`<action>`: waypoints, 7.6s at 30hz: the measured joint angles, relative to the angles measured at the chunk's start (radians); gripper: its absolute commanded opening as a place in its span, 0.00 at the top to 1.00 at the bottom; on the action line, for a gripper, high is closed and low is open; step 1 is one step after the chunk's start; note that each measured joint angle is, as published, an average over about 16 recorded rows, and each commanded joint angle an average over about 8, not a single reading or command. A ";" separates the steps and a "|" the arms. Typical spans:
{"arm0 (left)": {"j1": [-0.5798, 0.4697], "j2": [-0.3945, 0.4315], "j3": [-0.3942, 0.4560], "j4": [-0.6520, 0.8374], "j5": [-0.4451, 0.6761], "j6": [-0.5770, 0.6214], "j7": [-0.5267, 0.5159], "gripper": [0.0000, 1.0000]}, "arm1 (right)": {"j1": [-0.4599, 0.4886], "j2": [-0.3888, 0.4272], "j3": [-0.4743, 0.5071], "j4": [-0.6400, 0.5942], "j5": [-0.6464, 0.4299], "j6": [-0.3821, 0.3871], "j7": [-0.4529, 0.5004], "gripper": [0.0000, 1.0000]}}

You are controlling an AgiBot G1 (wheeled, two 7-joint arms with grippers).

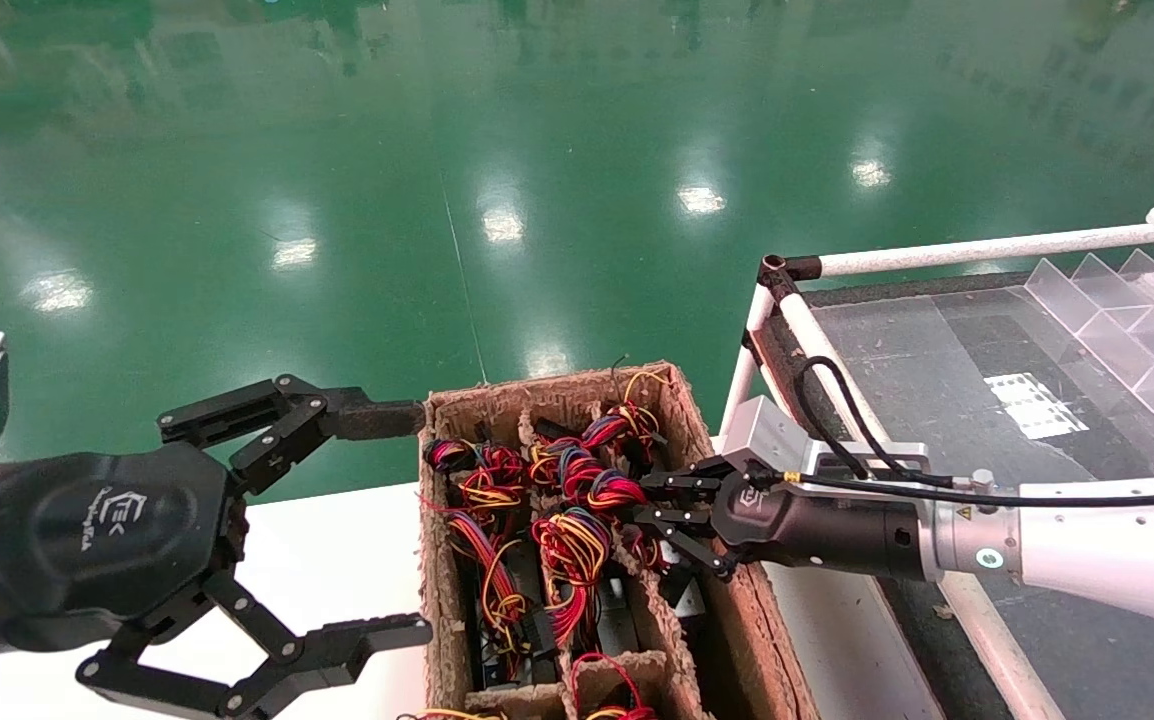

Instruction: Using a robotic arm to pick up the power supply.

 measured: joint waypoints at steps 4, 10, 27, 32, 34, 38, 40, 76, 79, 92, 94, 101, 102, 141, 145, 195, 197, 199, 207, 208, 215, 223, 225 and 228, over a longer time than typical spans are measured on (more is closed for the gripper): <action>0.000 0.000 0.000 0.000 0.000 0.000 0.000 0.00 | -0.001 0.011 0.013 0.014 0.018 -0.002 0.001 1.00; 0.000 0.000 0.000 0.000 0.000 0.000 0.000 0.00 | 0.001 0.041 0.043 0.057 0.056 -0.002 0.011 1.00; 0.000 0.000 0.000 0.000 0.000 0.000 0.000 0.00 | 0.013 0.141 0.113 0.237 0.157 -0.014 0.122 1.00; 0.000 0.000 0.000 0.000 0.000 0.000 0.000 0.00 | 0.004 0.159 0.120 0.260 0.168 -0.015 0.142 1.00; 0.000 0.000 0.000 0.000 0.000 0.000 0.000 0.00 | -0.001 0.168 0.125 0.270 0.174 -0.012 0.147 1.00; 0.000 0.000 0.000 0.000 0.000 0.000 0.000 0.00 | -0.010 0.191 0.141 0.290 0.193 -0.007 0.162 1.00; 0.000 0.000 0.000 0.000 0.000 0.000 0.000 0.00 | -0.014 0.203 0.150 0.301 0.204 -0.005 0.171 1.00; 0.000 0.000 0.001 0.000 0.000 0.000 0.000 0.00 | 0.228 0.286 0.217 0.090 0.152 0.075 0.091 1.00; 0.000 0.000 0.001 0.000 0.000 0.000 0.000 0.00 | 0.265 0.272 0.205 0.013 0.115 0.086 0.041 1.00; 0.000 0.000 0.001 0.000 -0.001 0.000 0.000 0.00 | 0.404 0.203 0.164 -0.323 0.007 0.133 -0.175 1.00; 0.000 0.000 0.001 0.000 -0.001 0.000 0.000 0.00 | 0.423 0.193 0.160 -0.365 -0.003 0.143 -0.204 1.00; 0.000 0.000 0.001 0.000 -0.001 0.000 0.000 0.00 | 0.481 0.162 0.150 -0.488 -0.029 0.184 -0.287 1.00; 0.000 0.000 0.001 0.000 -0.001 0.000 0.000 0.00 | 0.489 0.158 0.149 -0.503 -0.032 0.192 -0.297 1.00; 0.000 0.000 0.001 0.000 -0.001 -0.001 0.001 0.00 | 0.549 -0.064 0.115 -0.683 -0.093 0.454 -0.401 1.00; 0.000 -0.001 0.001 0.000 -0.001 -0.001 0.001 0.00 | 0.553 -0.089 0.114 -0.684 -0.095 0.468 -0.402 1.00; 0.000 -0.001 0.002 0.000 -0.001 -0.001 0.001 0.00 | 0.570 -0.099 0.115 -0.722 -0.093 0.404 -0.311 0.00; 0.000 -0.001 0.002 0.000 -0.001 -0.001 0.001 0.00 | 0.573 -0.097 0.117 -0.726 -0.091 0.388 -0.292 0.00; 0.000 -0.001 0.002 0.000 -0.001 -0.001 0.001 0.00 | 0.576 -0.094 0.119 -0.729 -0.088 0.372 -0.272 0.00; 0.000 -0.001 0.002 0.000 -0.001 -0.001 0.001 0.00 | 0.587 -0.075 0.136 -0.729 -0.065 0.316 -0.202 0.00; 0.000 -0.001 0.002 0.000 -0.001 -0.001 0.001 0.00 | 0.587 -0.072 0.138 -0.727 -0.061 0.310 -0.196 0.00; 0.000 -0.001 0.002 0.000 -0.001 -0.001 0.001 0.00 | 0.563 -0.041 0.158 -0.676 -0.019 0.269 -0.161 0.00; 0.000 -0.001 0.002 0.000 -0.002 -0.001 0.001 0.00 | 0.481 0.009 0.174 -0.542 0.045 0.211 -0.119 0.00; 0.000 -0.001 0.002 0.000 -0.002 -0.001 0.001 0.00 | 0.454 0.024 0.177 -0.499 0.063 0.195 -0.106 0.00; 0.000 -0.001 0.002 0.000 -0.002 -0.001 0.001 0.00 | 0.412 0.046 0.182 -0.433 0.090 0.169 -0.084 0.00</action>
